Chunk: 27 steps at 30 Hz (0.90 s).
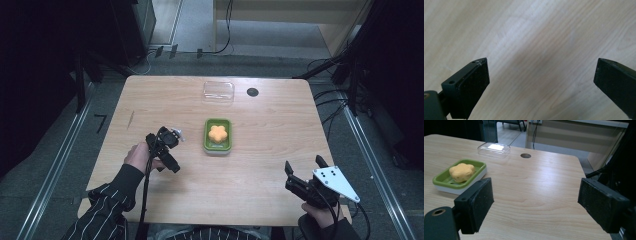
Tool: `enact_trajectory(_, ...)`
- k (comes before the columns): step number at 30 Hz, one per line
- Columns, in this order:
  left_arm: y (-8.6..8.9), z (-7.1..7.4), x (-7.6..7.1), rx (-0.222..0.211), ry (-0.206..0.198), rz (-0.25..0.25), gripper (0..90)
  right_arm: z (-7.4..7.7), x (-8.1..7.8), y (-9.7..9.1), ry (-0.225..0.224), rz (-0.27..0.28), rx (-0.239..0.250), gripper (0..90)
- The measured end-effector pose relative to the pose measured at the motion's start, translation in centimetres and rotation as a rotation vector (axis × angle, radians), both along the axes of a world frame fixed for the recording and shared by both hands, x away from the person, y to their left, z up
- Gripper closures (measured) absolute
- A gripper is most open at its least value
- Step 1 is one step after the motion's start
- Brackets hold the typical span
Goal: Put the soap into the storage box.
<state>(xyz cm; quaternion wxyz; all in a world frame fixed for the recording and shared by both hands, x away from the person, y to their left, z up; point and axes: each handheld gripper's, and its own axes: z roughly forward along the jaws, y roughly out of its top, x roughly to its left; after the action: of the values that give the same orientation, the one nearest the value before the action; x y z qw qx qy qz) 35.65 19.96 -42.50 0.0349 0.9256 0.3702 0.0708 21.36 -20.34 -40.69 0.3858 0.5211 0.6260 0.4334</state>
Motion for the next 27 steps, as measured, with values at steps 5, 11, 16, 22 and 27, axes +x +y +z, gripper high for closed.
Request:
enact_trajectory(5, 0.8, -0.7, -1.4, 0.022, 0.012, -0.002, 0.4, 0.0, 0.0, 0.0, -0.001, 0.0, -0.002, 13.7)
enact_trajectory(11, 1.4, -1.6, -3.2, 0.039, 0.029, -0.006, 0.4, 0.0, 0.0, -0.1, -0.003, 0.0, -0.001, 13.7)
enact_trajectory(16, 2.1, -1.5, -4.2, 0.038, 0.022, 0.0, 0.4, 0.0, 0.0, 0.0, -0.001, 0.0, -0.001, 13.7)
enact_trajectory(22, 2.7, -1.9, -5.5, 0.036, 0.034, -0.007, 0.4, 0.0, 0.0, 0.0, -0.001, 0.0, -0.004, 13.7)
enact_trajectory(27, 3.1, -2.1, -5.8, 0.041, 0.038, -0.003, 0.4, 0.0, 0.0, -0.1, -0.002, -0.003, -0.004, 13.7)
